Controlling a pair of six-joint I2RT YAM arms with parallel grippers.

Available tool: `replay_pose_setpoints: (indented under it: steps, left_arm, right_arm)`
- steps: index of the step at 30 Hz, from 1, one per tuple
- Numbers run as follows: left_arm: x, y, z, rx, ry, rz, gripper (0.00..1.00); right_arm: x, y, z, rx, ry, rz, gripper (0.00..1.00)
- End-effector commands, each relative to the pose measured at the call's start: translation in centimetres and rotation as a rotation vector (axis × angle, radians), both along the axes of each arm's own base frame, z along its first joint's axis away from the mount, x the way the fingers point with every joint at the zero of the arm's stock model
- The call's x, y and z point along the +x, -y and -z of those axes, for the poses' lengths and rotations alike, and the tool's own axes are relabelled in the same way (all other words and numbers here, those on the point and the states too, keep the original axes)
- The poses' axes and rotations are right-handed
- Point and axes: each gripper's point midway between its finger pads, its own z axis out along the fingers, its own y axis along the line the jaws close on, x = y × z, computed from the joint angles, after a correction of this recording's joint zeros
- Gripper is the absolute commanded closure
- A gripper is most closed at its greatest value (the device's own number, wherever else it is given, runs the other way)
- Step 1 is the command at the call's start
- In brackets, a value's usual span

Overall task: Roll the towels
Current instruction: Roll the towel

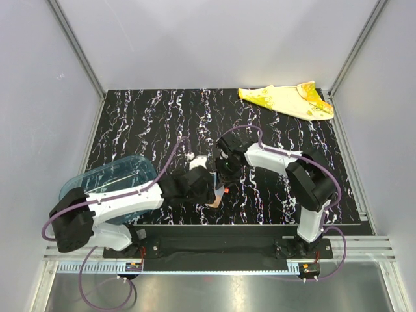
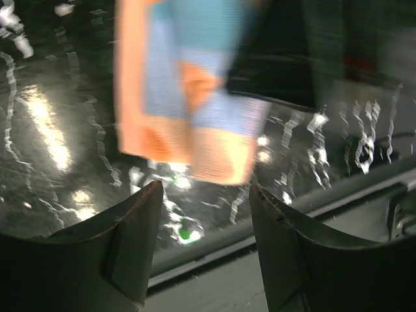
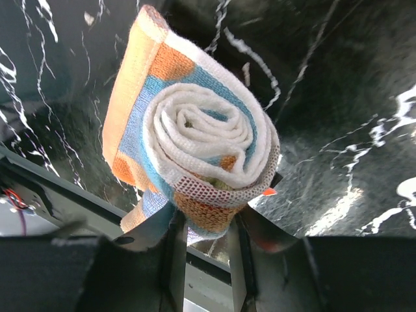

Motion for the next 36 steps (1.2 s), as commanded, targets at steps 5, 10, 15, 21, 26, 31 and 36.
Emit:
replay_pose_setpoints:
  steps: [5,10,15,21,26,31,36]
  left_arm:
    - [-0.1,1.6,-2.3,0.170,0.247,0.062,0.39]
    - [-1.1,3.5,-0.4,0.252,0.266,0.109,0.39]
    - [-1.1,4.6,1.0,0.330,0.292,0.113,0.39]
    - [-1.3,4.5,2.2,0.405,0.306,0.108,0.41]
    - [-1.6,3.0,4.0,0.444,0.298,0.092,0.63]
    - [-2.1,2.2,5.5,0.431,0.279,0.088,0.85]
    - [-3.1,1.7,6.2,0.382,0.252,0.119,0.93]
  right_arm:
    - [-1.9,0.7,1.1,-0.131,-0.015,-0.087,0.81]
    - [-2.2,0.6,0.7,-0.128,-0.013,-0.097,0.81]
    - [-2.7,0.5,0.2,-0.117,-0.009,-0.106,0.81]
    - [-3.2,0.3,0.3,-0.109,-0.017,-0.112,0.81]
    - [-3.7,0.2,0.4,-0.093,-0.035,-0.121,0.80]
    - [-4.0,0.0,1.1,-0.079,-0.054,-0.135,0.75]
    - [-3.7,0.2,1.5,-0.098,-0.038,-0.154,0.60]
